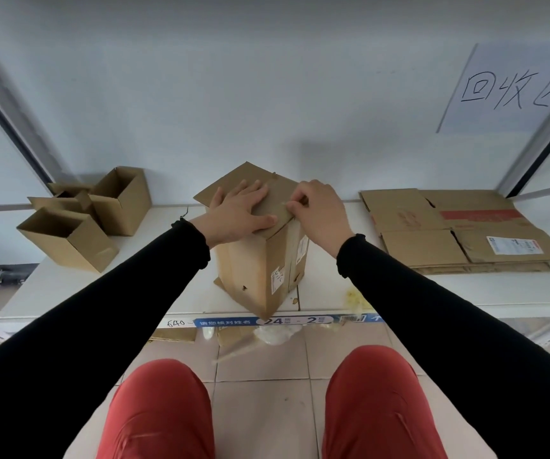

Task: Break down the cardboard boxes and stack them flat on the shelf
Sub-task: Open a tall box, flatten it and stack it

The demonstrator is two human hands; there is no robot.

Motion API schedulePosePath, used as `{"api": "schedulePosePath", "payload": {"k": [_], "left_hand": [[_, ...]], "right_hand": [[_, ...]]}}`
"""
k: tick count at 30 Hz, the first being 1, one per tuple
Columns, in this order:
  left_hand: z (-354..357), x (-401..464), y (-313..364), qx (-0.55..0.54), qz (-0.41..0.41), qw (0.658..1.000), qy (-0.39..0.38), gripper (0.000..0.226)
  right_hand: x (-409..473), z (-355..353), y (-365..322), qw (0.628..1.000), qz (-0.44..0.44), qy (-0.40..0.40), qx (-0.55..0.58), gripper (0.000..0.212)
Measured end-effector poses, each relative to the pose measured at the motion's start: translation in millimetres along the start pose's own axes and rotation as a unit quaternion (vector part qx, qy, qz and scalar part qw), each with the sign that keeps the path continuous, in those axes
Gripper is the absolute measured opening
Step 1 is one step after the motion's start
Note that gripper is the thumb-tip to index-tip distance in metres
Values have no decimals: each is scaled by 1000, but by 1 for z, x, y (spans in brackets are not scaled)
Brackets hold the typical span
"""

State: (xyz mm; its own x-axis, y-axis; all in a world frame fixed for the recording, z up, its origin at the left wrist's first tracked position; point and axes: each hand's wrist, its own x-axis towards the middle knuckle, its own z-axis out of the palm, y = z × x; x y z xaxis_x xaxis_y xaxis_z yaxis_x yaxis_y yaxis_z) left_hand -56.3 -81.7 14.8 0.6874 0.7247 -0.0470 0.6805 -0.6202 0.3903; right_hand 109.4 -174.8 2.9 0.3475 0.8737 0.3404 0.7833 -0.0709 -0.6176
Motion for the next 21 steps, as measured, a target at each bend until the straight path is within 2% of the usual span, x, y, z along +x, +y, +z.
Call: {"api": "schedulePosePath", "payload": {"k": [2, 5, 7, 9, 11, 13, 15, 16, 17, 20, 21], "left_hand": [[-2, -1, -1, 0, -5, 1000, -3, 77], [-4, -2, -4, -3, -6, 1000, -10, 75], [-4, -2, -2, -1, -1, 1000, -14, 75], [-3, -2, 1, 2, 5, 1000, -16, 74], [-3, -2, 3, 1, 3, 1000, -17, 74], [-4, -3, 2, -4, -1, 1000, -19, 73], [-5, -4, 1, -5, -4, 1000, -23, 73], [-5, -3, 0, -3, -5, 1000, -24, 73], [-5, -3, 1, 2, -5, 1000, -23, 73], [-5, -1, 3, 23, -7, 1000, -15, 79], [-6, -2, 4, 24, -7, 1000, -17, 85]], "right_hand": [[-4, 0, 1, 992, 25, -14, 127, 11], [-14, -4, 10, 942, 58, -65, 324, 14], [-19, -9, 20, 912, 54, -95, 396, 13], [-21, -14, 25, 915, 44, -100, 390, 8], [-21, -17, 24, 940, 15, -96, 328, 6], [-21, -16, 21, 953, -2, -103, 284, 22], [-19, -15, 19, 953, -1, -106, 285, 44], [-18, -15, 20, 951, 2, -105, 292, 49], [-18, -14, 21, 953, 1, -102, 287, 44], [-20, -8, 25, 965, -17, -60, 256, 10], [-23, -4, 26, 963, -12, -45, 267, 8]]}}
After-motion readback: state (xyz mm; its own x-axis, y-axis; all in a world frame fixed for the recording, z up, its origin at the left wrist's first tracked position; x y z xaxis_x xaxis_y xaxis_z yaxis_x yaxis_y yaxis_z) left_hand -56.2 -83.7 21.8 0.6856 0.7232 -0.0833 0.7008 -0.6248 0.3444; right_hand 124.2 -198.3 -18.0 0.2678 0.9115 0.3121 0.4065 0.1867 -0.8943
